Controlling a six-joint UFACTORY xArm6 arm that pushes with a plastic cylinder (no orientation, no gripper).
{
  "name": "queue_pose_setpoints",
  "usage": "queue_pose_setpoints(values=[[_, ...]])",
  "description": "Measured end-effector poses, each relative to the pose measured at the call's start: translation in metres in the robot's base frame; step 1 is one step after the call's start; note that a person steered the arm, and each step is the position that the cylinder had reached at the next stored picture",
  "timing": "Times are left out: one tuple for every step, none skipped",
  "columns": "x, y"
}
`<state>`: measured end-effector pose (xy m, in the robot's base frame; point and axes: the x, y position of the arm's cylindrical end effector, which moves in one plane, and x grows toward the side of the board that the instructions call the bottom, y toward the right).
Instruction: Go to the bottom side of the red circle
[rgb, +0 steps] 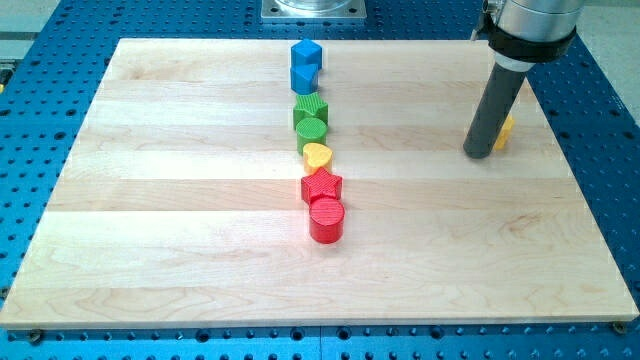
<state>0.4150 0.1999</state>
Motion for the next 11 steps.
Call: queue_pose_setpoints(values=[[0.007,0.008],[0.032,0.01],[0.095,0.002],[0.169,-0.072],[0.173,-0.134],[0.174,-0.155],[0.175,-0.161],[0.175,-0.165],[0.175,-0.165],[0.175,-0.165],[0.175,-0.174]])
